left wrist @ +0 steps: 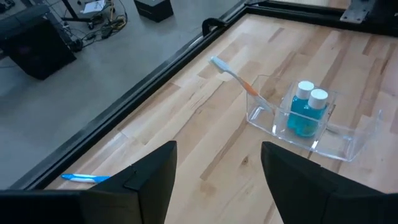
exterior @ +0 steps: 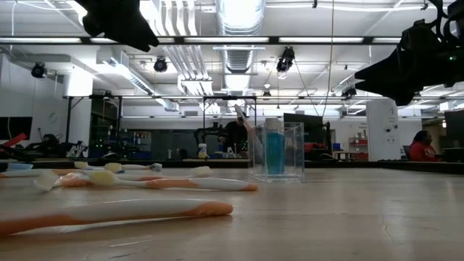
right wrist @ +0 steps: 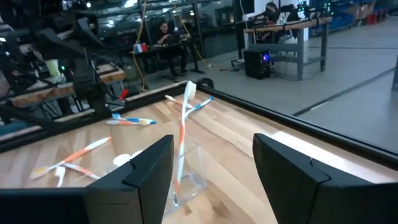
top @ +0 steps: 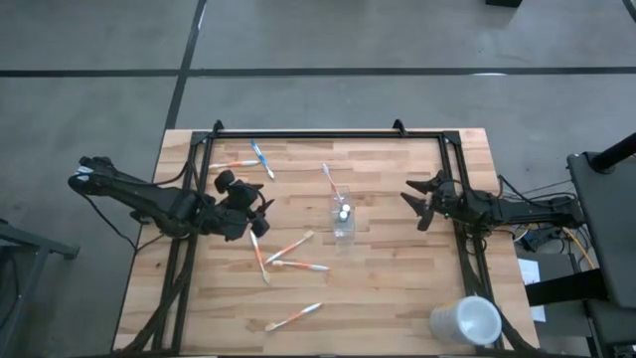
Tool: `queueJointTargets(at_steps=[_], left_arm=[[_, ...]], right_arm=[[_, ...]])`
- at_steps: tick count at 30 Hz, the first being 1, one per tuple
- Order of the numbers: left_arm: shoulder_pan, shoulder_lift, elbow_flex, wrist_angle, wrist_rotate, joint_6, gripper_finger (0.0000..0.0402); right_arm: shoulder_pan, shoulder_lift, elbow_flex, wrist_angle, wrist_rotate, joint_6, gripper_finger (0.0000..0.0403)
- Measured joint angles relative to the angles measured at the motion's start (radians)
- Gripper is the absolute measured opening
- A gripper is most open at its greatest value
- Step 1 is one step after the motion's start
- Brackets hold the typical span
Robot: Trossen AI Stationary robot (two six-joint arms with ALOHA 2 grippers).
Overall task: Pick & Place toothbrushing station
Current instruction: Put the orange toothbrush into the transparent organizer
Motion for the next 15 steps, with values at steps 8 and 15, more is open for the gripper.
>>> queueJointTargets(at_steps=[8,15], left_arm=[[0.000,0.000,0.000,0.016,-0.001,-0.092,0.0239],[0.000,0.000,0.000,0.040,0.000,-0.225,0.0239]], right_arm=[[0.000,0.012,0.000,0.000,0.002,-0.005,0.0215],[0.000,0.011,0.000,0.000,0.002,-0.005,0.0215]])
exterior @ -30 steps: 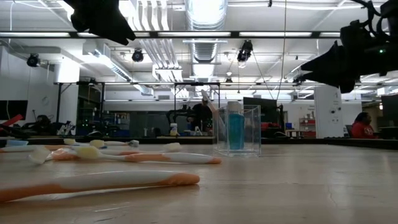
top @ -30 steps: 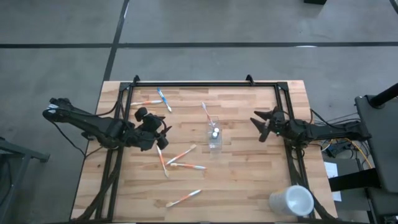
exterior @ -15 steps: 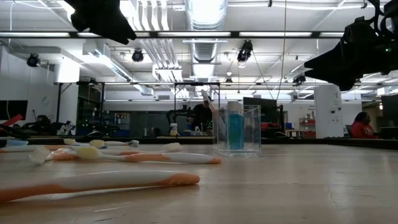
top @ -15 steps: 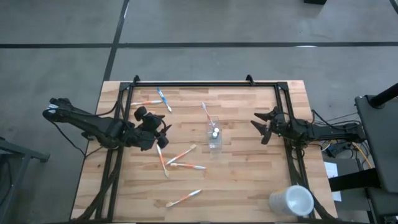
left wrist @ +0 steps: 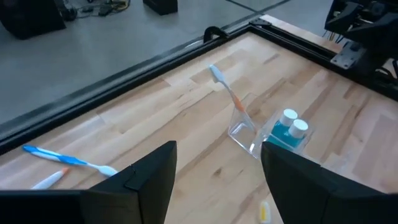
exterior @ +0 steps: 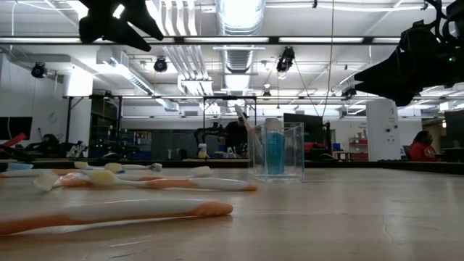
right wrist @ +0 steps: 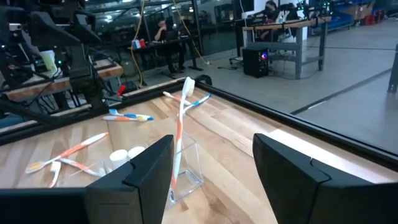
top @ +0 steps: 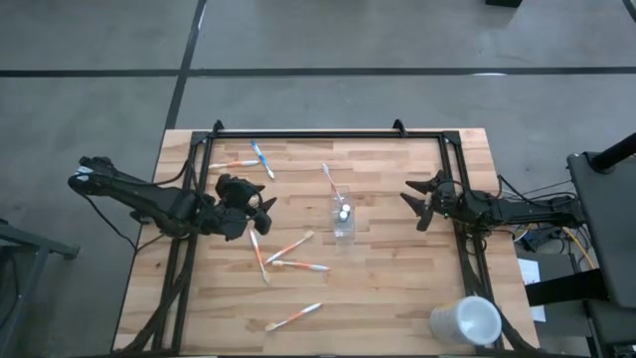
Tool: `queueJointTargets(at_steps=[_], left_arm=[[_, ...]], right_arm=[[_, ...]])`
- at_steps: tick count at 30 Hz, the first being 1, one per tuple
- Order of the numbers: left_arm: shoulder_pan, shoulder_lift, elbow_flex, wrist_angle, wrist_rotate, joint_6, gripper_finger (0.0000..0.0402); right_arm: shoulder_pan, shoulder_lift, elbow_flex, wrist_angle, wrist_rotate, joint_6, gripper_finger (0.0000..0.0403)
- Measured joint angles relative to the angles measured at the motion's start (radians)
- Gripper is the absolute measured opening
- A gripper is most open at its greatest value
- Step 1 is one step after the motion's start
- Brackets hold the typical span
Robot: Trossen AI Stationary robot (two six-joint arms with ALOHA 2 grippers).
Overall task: Pick & Place toothbrushing station
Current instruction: Put the orange toothbrush into the transparent organizer
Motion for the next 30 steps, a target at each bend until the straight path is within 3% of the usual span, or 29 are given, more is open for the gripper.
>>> queueJointTargets(at_steps=[5,12,19,23,30], left_arm=[[0.000,0.000,0.000,-0.001,0.060,-0.005,0.0239],[-0.001,0.000,0.000,-0.026,0.457,0.048,0.0239],[0.006,0.006,0.000,-0.004,0.529,0.215,0.0239],[0.059,0.040,0.000,0.058,0.666,0.287,0.0239],[0.234,0.146,0.012,0.016,0.953,0.282,0.0239]], right_arm=[[0.000,0.000,0.000,0.000,0.000,0.000,0.0215],[0.000,0.000,0.000,0.000,0.000,0.000,0.0215],[0.000,0.000,0.000,0.000,0.000,0.000,0.0215],[0.000,0.000,0.000,0.001,0.000,0.000,0.0215],[0.000,0.001,0.000,0.001,0.000,0.000,0.0215]])
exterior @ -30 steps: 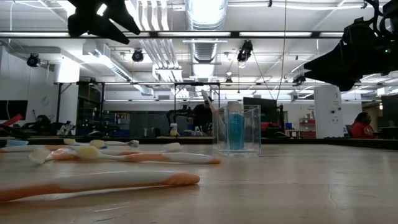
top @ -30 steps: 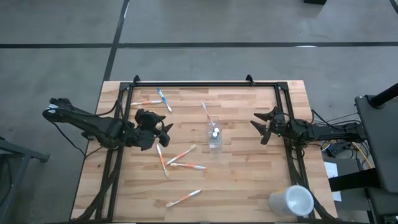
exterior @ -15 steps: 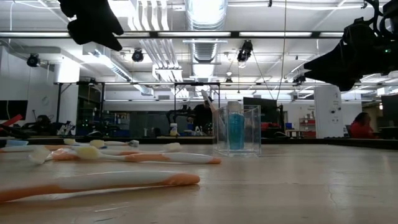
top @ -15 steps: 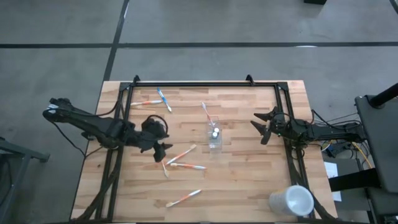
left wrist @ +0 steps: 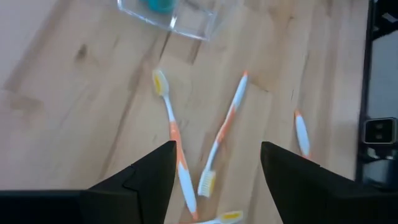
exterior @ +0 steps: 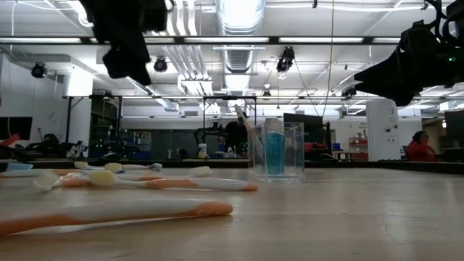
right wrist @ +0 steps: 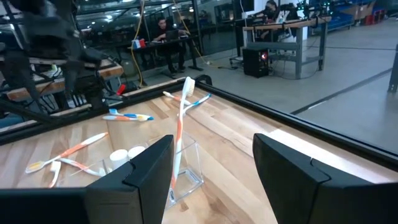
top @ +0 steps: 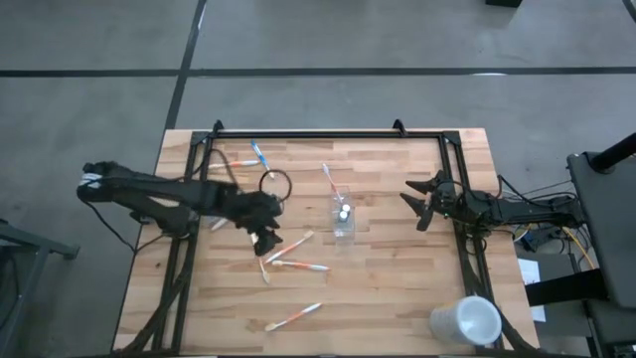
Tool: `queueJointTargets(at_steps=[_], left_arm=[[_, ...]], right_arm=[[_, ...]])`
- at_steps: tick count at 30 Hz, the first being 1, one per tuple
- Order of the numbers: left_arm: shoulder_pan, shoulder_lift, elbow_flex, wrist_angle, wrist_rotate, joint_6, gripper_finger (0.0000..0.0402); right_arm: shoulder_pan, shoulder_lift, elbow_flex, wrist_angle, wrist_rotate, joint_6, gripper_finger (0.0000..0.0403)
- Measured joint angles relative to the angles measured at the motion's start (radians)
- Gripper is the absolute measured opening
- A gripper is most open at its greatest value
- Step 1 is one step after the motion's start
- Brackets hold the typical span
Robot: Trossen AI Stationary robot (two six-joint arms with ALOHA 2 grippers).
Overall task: Pick & Place toothbrushing station
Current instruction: Put the orange toothbrush into the transparent organizer
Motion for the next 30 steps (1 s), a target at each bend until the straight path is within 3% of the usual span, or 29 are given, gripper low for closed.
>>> queueJointTargets(at_steps=[3,12,17,27,30], left_arm=[[0.084,0.038,0.030,-0.009,0.078,0.037,0.0239],[0.224,0.181,0.150,-0.007,0.061,0.174,0.0239],[0.215,0.268,0.171,0.069,0.027,0.264,0.0239],[0.162,0.466,0.151,0.116,0.013,0.262,0.0239],[0.136,0.505,0.151,0.132,-0.052,0.216,0.0239]], right_arm=[[0.000,0.000,0.000,0.000,0.000,0.000,0.0215],[0.000,-0.001,0.000,0.000,0.000,0.000,0.0215],[0.000,-0.001,0.000,0.000,0.000,0.000,0.0215],[0.000,0.000,0.000,0.000,0.000,0.000,0.0215],[0.000,0.000,0.000,0.000,0.000,0.000,0.0215]])
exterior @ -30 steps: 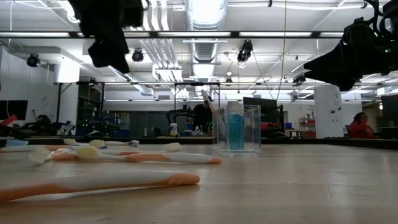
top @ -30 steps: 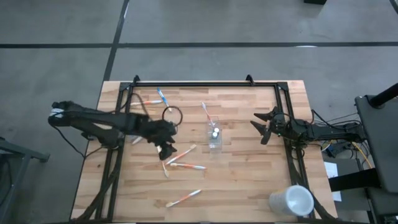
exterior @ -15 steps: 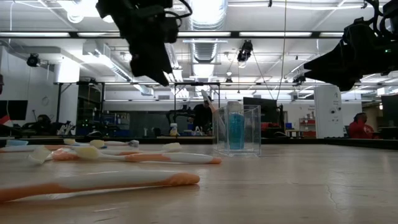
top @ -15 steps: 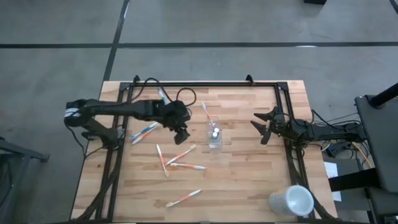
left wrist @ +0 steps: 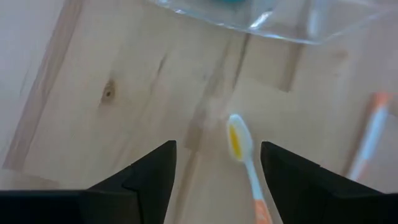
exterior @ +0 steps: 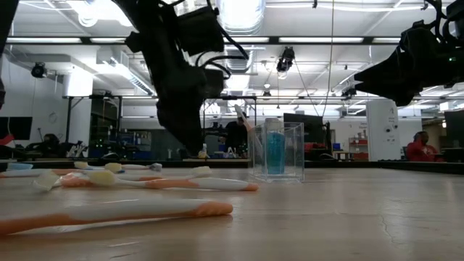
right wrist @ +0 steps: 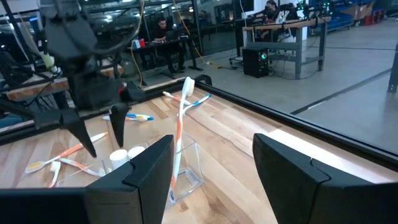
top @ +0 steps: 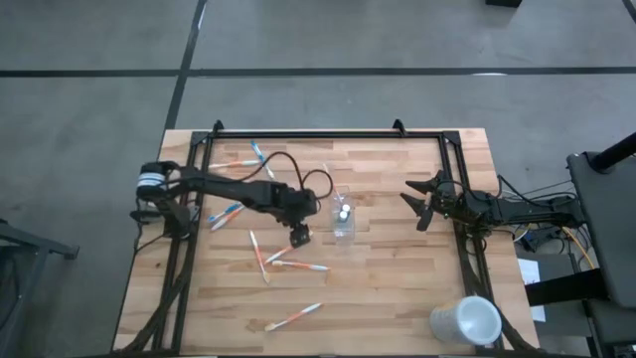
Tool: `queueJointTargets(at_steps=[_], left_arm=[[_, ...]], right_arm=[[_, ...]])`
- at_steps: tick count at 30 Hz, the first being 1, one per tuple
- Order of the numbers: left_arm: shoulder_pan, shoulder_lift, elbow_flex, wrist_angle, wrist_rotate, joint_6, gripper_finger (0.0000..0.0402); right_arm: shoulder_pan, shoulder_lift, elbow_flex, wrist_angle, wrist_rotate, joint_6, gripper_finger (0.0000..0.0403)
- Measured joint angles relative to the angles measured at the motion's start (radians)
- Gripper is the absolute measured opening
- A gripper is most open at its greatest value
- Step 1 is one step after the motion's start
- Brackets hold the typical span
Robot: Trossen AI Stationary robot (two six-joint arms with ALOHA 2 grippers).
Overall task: Pick & Place toothbrushing station
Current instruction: Put the orange toothbrush into the transparent organizer
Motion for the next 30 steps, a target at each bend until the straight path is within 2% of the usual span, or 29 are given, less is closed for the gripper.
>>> queueJointTargets(at_steps=[8,30], left_arm=[[-0.067,0.029,-0.018,0.114,-0.136,-0.009,0.0239],[-0.076,0.046,-0.161,0.285,-0.130,-0.078,0.0238]], right_arm=[[0.000,0.000,0.000,0.000,0.000,0.000,0.0215],[0.000,0.000,0.000,0.000,0.000,0.000,0.0215]])
